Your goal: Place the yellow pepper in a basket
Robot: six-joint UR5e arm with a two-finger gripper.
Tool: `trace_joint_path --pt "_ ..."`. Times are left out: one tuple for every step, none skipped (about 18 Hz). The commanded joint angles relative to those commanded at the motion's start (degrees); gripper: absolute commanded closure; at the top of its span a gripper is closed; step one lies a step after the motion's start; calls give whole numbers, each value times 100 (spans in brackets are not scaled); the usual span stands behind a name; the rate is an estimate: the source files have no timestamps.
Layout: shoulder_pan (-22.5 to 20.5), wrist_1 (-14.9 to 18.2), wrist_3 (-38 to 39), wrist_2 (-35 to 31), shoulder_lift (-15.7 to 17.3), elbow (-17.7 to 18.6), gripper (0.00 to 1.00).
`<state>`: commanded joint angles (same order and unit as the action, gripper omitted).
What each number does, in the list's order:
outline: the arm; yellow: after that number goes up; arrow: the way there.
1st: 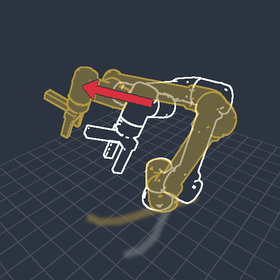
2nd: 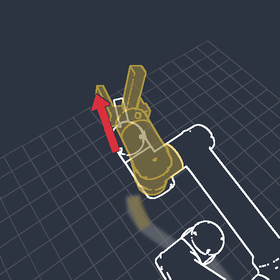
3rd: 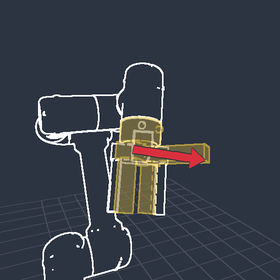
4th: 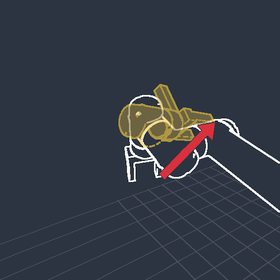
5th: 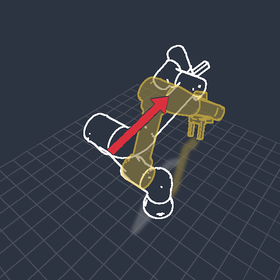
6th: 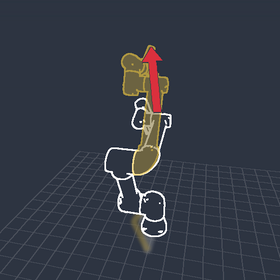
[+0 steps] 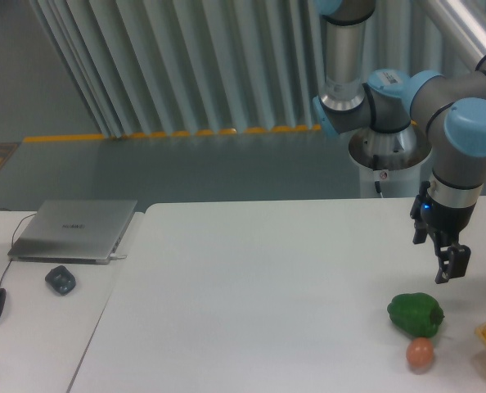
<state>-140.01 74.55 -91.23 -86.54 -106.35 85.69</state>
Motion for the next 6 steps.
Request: trace_joint_path --pt "18 -45 0 -186 0 9 0" --pt "27 -28 0 -257 0 9 0" --pt "18 -28 0 -267 0 17 0" --pt "9 -19 0 -284 0 18 0" --pt "9 -28 0 -284 0 26 0" --pt "1 -37 9 -276 0 44 0"
